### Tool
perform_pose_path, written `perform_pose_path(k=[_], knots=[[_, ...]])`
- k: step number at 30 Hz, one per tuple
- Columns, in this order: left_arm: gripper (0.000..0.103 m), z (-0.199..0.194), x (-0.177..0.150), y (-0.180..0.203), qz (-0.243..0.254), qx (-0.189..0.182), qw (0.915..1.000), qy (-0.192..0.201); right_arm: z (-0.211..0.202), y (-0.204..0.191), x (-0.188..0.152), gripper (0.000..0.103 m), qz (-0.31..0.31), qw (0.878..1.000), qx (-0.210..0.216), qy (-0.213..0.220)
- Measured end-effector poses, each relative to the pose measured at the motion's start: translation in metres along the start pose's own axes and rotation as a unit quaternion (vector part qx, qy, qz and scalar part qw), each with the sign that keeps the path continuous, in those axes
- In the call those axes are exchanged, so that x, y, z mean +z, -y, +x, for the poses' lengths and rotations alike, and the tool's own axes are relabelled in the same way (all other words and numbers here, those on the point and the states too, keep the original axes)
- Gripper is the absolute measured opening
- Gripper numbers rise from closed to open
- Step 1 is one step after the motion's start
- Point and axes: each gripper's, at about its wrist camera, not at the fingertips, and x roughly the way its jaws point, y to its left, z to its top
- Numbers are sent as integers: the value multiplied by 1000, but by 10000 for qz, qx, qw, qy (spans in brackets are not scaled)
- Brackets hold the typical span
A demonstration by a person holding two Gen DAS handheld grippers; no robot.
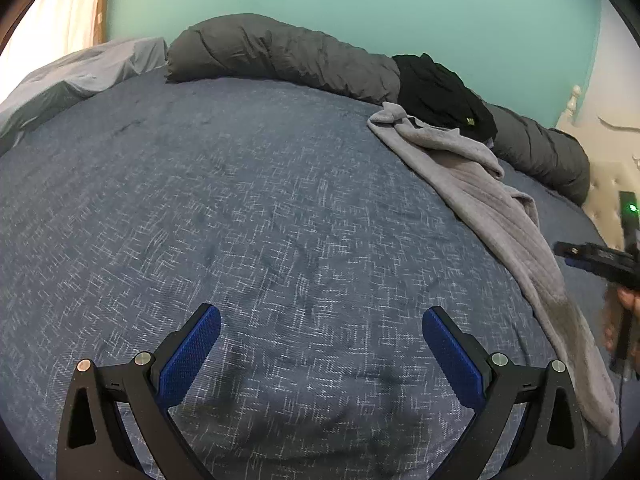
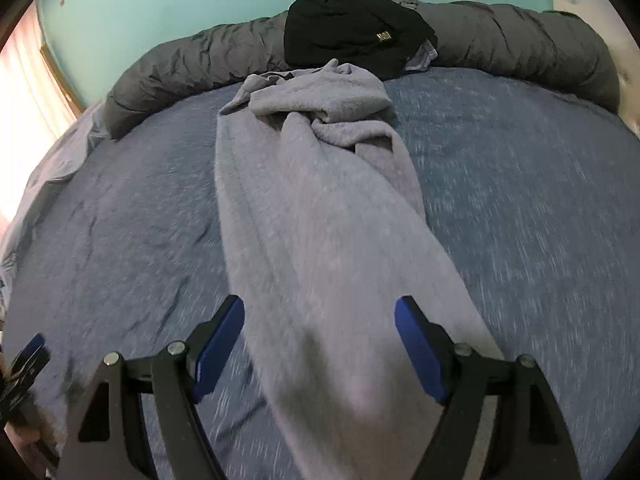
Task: Fold clothes
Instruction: 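Lay the hoodie sleeve flat on the sheet with the right tool, then grasp the hoodie body with the right tool and drag it across the bed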
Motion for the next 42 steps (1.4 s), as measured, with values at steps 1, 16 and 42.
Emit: perform_pose_path(k=[1,16,42], knots=[[103,0,1,0,5,-28,10000,-11,6,0,6,79,13,10000,-41,13],[103,7,5,-19,-96,-8,10000,3,84,-16,53,55,-918,9925,-770,-238],[103,-65,16,-20,-188,-103,9995,223,-143,-89,-63,6,-1775,9654,1904,177]])
